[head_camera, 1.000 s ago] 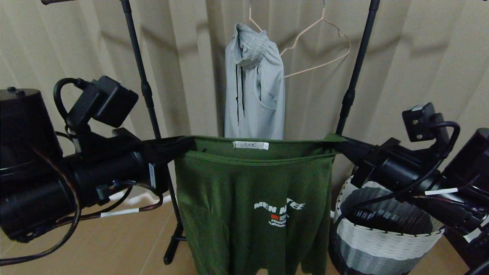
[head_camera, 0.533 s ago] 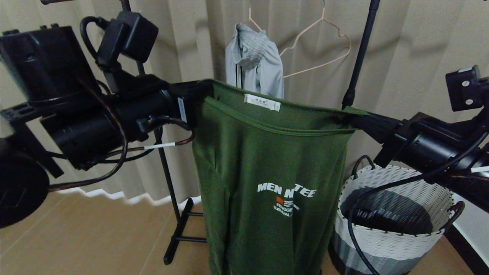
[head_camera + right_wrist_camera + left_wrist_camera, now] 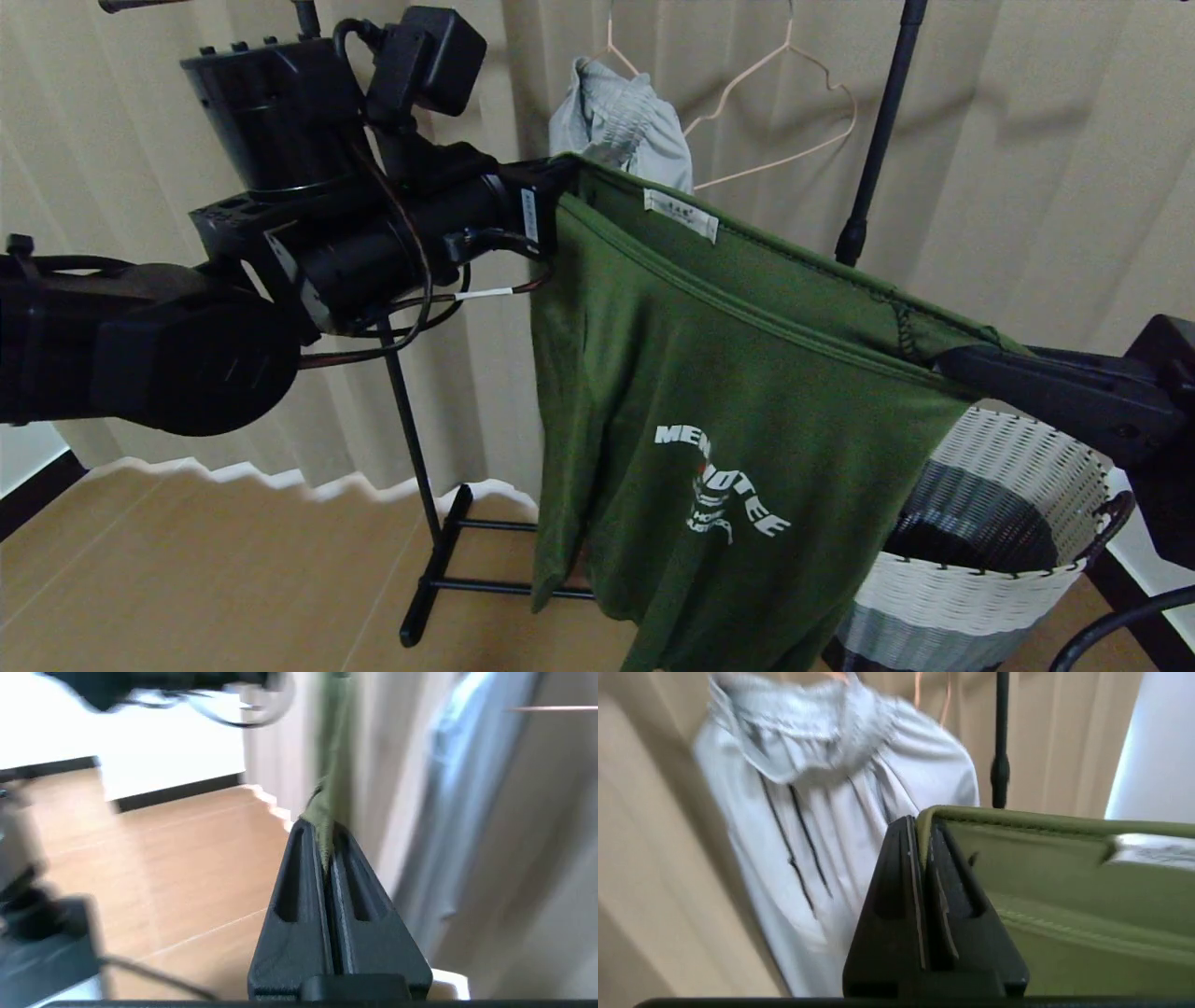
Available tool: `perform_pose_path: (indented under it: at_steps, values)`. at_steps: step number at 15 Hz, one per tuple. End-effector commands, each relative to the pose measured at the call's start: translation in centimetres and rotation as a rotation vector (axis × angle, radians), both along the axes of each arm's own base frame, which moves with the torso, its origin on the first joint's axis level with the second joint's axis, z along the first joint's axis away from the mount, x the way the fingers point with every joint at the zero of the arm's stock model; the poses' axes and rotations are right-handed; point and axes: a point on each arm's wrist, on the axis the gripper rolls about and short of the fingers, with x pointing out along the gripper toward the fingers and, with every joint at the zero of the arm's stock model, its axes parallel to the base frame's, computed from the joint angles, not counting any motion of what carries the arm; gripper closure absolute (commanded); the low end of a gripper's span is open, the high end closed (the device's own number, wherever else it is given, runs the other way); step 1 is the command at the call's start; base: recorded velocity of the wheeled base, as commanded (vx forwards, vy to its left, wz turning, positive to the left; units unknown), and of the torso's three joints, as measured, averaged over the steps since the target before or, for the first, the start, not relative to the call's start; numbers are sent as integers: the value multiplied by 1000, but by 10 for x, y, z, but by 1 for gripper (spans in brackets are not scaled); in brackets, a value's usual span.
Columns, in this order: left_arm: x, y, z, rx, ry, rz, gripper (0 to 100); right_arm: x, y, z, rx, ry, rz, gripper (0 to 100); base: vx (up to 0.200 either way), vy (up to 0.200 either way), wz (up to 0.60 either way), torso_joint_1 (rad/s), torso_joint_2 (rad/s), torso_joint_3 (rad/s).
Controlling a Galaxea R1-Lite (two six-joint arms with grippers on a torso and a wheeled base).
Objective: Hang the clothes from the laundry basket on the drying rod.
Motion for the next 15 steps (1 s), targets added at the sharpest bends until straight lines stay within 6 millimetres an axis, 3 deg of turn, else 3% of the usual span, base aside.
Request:
perform_pose_path:
  at_steps: [1,3,5,8,9,12,15]
  values:
    - [6,-4,-8,10,20,1,100,-8,-3,3,11,-24,6,100,0,0,0,0,0,0]
    - [3,-3,-11,31,65,-1,100,-4,-1,0,6,-14,3,100,0,0,0,0,0,0]
    - [-16,8,1,56,107,0,100,8,2,0,1,-6,-13,100,0,0,0,0,0,0]
    - [-57,29,17,77,145,-16,100,45,2,3,16,-43,-91,100,0,0,0,0,0,0]
    - [-79,36,17,92,163,-38,100,63,4,7,27,-67,-112,100,0,0,0,0,0,0]
    - [-125,49,4,123,203,-110,100,95,9,12,38,-81,-137,100,0,0,0,0,0,0]
    - [-142,59,-12,148,228,-125,100,104,12,10,37,-72,-136,100,0,0,0,0,0,0]
